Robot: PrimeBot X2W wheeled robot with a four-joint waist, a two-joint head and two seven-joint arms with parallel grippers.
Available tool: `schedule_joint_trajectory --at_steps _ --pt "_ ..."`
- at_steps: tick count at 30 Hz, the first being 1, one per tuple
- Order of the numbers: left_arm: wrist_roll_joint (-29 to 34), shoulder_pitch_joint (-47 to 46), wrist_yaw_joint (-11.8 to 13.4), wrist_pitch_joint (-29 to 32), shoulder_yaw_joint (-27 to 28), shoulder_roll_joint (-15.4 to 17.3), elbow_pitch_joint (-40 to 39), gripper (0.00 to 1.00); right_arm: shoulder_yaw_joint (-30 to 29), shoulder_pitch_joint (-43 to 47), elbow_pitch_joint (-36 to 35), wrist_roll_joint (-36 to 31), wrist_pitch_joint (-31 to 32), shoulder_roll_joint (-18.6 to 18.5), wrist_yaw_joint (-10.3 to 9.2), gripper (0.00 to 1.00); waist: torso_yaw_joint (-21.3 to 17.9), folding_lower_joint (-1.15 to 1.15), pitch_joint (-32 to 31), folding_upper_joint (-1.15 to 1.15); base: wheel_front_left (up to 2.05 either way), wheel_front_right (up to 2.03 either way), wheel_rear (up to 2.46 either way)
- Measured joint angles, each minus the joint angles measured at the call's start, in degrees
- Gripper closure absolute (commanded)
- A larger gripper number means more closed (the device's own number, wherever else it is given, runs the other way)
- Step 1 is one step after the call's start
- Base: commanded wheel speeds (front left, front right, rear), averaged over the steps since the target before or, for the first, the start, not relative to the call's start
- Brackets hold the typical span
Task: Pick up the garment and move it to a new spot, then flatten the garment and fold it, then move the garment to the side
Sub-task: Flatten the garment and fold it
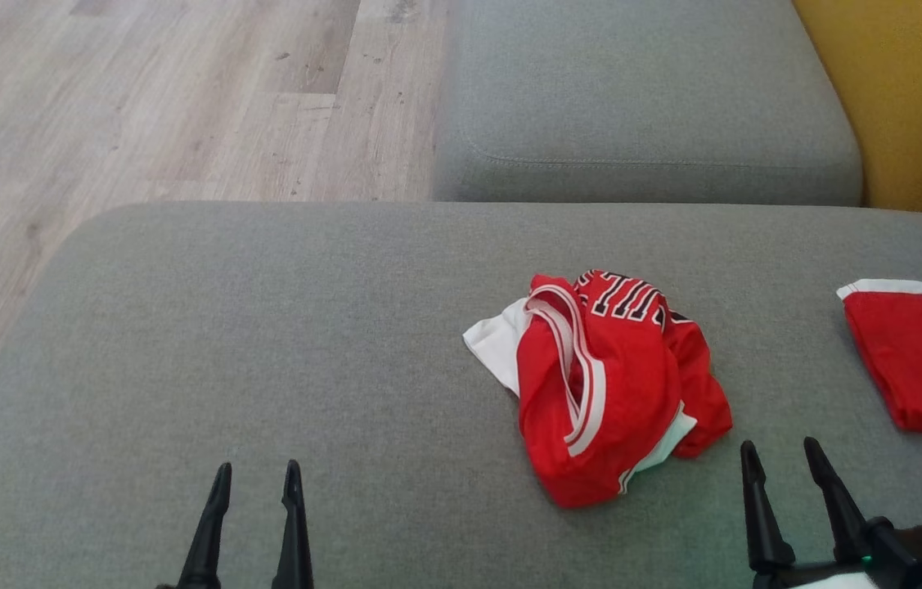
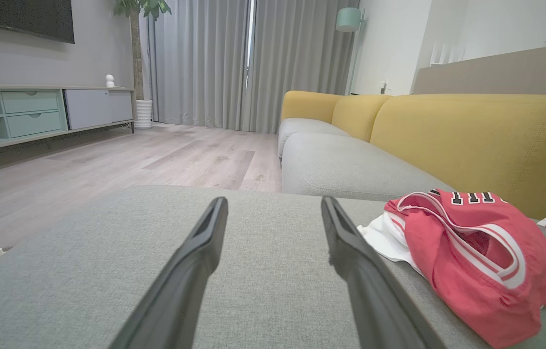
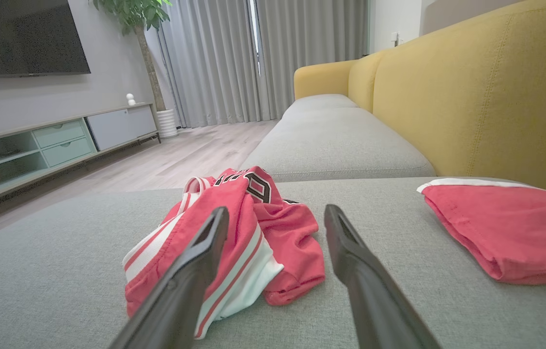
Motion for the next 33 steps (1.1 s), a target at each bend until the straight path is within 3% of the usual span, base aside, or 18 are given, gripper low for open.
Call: schedule_joint_trajectory --at_steps 11,18,22,27,33 --pt "-0.08 -0.24 -1.99 0.00 -1.65 -0.35 1.88 0.00 0.85 -0.22 0.03 -0.01 0.00 0.01 0.00 0.00 -2.11 0.00 1.24 0.00 0.00 0.00 0.00" --pt "0.80 -5.32 -4.64 0.00 -10.03 -0.42 7.73 0.00 2.26 -1.20 0.02 0.25 0.00 0.00 0.00 0.00 -5.36 0.00 3.19 0.00 0.00 0.00 0.00" --pt "-3.09 -13.45 -5.88 0.00 -18.44 -0.56 13.01 0.00 3.70 -3.86 -0.04 -1.00 0.00 -0.01 0.00 0.00 -9.07 0.00 5.28 0.00 0.00 0.00 0.00" --pt "-5.75 -21.08 -5.86 0.79 -24.36 -0.85 19.06 0.00 4.00 -4.39 -0.09 -1.05 0.00 -0.03 0.00 0.00 -12.85 0.00 7.93 0.00 0.00 0.00 0.00" --pt "-9.59 -26.99 -4.59 0.71 -26.14 -0.94 25.30 0.00 4.25 -6.86 -0.58 -1.03 0.00 -0.04 0.00 0.00 -17.18 0.01 10.99 0.00 0.00 0.00 0.00"
